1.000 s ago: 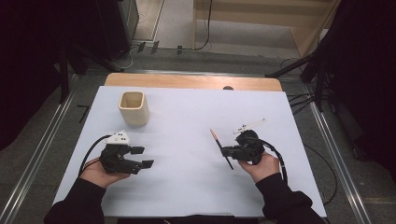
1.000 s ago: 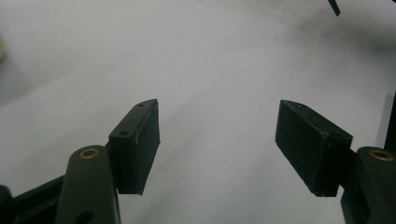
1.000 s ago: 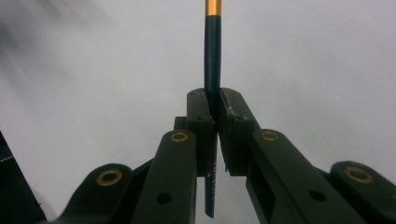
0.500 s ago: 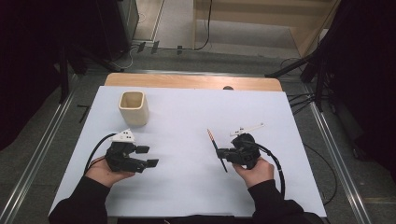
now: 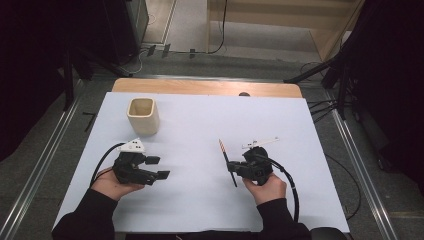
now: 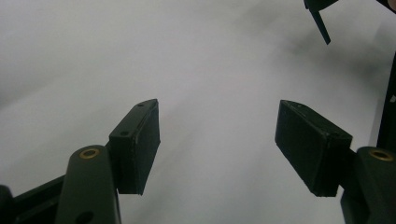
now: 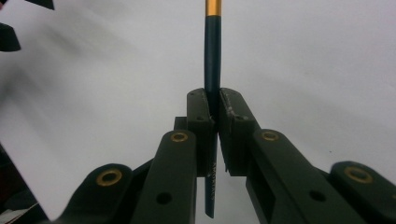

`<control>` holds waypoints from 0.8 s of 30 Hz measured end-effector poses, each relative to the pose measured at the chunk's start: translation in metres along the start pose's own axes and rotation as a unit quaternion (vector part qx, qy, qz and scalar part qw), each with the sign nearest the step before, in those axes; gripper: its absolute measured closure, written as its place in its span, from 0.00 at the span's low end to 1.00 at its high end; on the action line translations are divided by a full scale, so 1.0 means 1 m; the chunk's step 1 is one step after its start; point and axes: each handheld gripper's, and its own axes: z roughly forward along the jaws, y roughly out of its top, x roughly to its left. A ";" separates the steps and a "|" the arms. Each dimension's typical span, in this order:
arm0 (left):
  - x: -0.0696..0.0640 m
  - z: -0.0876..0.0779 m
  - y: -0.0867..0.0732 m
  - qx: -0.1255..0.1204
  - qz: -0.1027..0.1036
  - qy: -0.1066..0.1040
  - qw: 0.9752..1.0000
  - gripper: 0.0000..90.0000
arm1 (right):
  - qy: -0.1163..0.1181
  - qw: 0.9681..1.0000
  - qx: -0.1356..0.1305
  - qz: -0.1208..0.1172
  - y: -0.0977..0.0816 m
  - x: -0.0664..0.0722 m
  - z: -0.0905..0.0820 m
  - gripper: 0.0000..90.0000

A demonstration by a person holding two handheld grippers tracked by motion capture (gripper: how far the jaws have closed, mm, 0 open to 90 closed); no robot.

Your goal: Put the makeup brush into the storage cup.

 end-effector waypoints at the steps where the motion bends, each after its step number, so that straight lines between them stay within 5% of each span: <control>1: 0.000 0.000 0.001 0.001 -0.003 0.001 1.000 0.35 | -0.005 1.000 0.001 0.000 0.000 0.001 0.001 0.94; 18: -0.006 0.007 0.010 -0.002 -0.002 -0.010 1.000 0.36 | -0.019 0.999 -0.023 0.021 -0.009 0.023 0.006 0.94; 24: -0.006 0.009 0.014 -0.009 -0.010 -0.012 1.000 0.36 | -0.007 0.999 -0.034 0.030 -0.020 0.028 0.011 0.94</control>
